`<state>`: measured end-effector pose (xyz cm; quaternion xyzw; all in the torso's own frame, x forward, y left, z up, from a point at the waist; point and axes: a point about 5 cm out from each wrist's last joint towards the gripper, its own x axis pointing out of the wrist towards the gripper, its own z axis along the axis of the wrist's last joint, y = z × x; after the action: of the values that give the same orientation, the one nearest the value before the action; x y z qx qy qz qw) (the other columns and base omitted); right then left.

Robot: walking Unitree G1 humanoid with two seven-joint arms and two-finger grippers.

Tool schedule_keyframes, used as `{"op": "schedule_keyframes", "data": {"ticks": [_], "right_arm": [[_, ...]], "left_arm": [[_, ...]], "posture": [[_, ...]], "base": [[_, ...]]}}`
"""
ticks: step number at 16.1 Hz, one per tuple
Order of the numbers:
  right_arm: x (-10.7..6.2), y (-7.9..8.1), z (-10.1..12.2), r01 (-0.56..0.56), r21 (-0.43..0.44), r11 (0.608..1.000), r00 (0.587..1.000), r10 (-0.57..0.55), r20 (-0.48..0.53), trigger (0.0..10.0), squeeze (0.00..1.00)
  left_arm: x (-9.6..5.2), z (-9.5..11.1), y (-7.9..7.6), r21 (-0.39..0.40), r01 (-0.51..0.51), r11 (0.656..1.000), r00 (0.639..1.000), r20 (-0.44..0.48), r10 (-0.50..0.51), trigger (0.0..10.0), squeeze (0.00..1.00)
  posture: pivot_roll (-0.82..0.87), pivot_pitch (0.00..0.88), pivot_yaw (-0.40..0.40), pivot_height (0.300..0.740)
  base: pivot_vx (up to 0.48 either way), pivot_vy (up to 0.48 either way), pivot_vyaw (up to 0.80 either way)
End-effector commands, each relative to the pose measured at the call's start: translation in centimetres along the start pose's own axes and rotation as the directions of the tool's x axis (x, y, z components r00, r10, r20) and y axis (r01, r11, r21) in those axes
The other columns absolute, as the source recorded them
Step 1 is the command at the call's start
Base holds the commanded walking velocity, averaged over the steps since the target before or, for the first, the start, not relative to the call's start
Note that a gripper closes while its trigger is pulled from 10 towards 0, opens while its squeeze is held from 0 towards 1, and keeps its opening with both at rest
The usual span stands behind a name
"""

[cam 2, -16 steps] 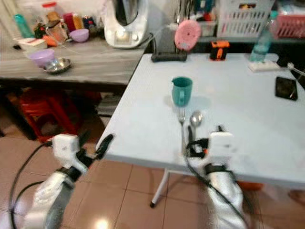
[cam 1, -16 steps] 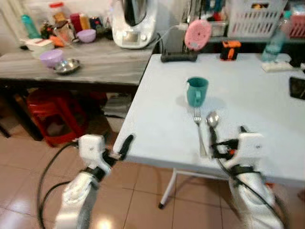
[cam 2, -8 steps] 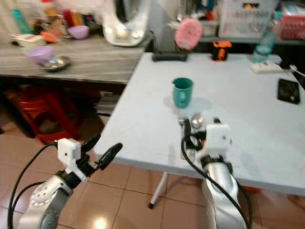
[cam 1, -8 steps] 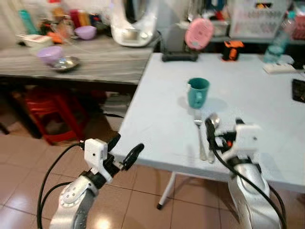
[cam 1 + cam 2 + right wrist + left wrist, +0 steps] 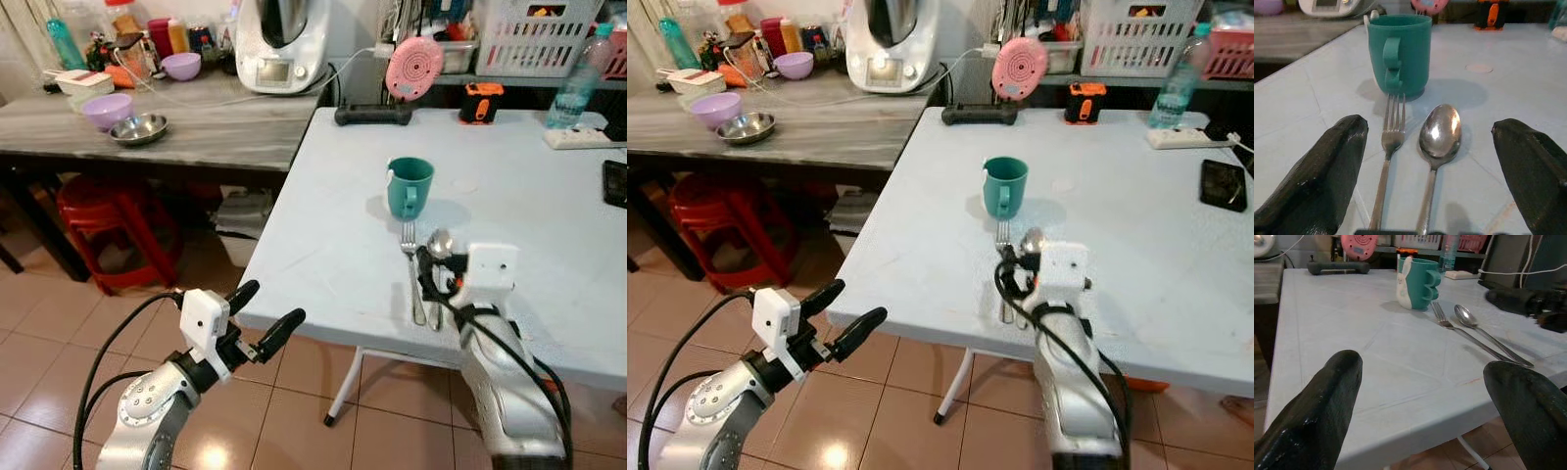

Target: Setting the table

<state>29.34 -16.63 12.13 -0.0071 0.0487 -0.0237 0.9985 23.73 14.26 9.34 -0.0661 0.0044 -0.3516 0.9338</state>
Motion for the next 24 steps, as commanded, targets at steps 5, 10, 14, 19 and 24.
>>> {"op": "schedule_keyframes", "data": {"ticks": [5, 10, 14, 19, 24], "right_arm": [[1.9, 1.7, 0.2, -0.067, 0.009, 0.998, 0.995, 0.067, -0.078, 10.0, 0.0], [3.2, 2.5, -0.7, -0.07, 0.015, 0.997, 0.984, 0.071, -0.166, 10.0, 0.0], [4.0, 2.7, -1.1, -0.086, 0.009, 0.996, 0.977, 0.086, -0.197, 10.0, 0.0], [4.0, 3.4, -2.2, -0.119, 0.03, 0.992, 0.967, 0.122, -0.223, 0.0, 0.0], [4.3, 2.5, -2.9, -0.11, 0.019, 0.994, 0.962, 0.112, -0.247, 0.0, 0.0]], "left_arm": [[0.0, 0.4, -0.3, 0.027, 0.054, 0.998, 0.998, -0.022, -0.054, 10.0, 0.0], [0.1, 0.5, -0.5, 0.042, 0.076, 0.996, 0.997, -0.026, -0.075, 10.0, 0.0], [0.1, 0.5, -0.5, 0.055, 0.099, 0.994, 0.995, -0.037, -0.097, 10.0, 0.0], [0.2, 0.0, -0.6, 0.046, 0.115, 0.992, 0.992, -0.052, -0.112, 10.0, 0.0], [-0.1, -0.3, -0.5, 0.039, 0.116, 0.992, 0.992, -0.055, -0.114, 10.0, 0.0]], "posture": [[-0.09, 0.0, 0.083, 0.74], [-0.09, 0.0, 0.084, 0.74], [-0.09, 0.0, 0.088, 0.74], [-0.09, 0.0, 0.088, 0.74], [-0.08, 0.0, 0.091, 0.74]], "base": [[0.0, 0.0, 0.0], [0.0, 0.0, 0.0], [0.0, 0.0, 0.0], [0.0, 0.0, 0.0], [0.0, 0.0, 0.0]]}}
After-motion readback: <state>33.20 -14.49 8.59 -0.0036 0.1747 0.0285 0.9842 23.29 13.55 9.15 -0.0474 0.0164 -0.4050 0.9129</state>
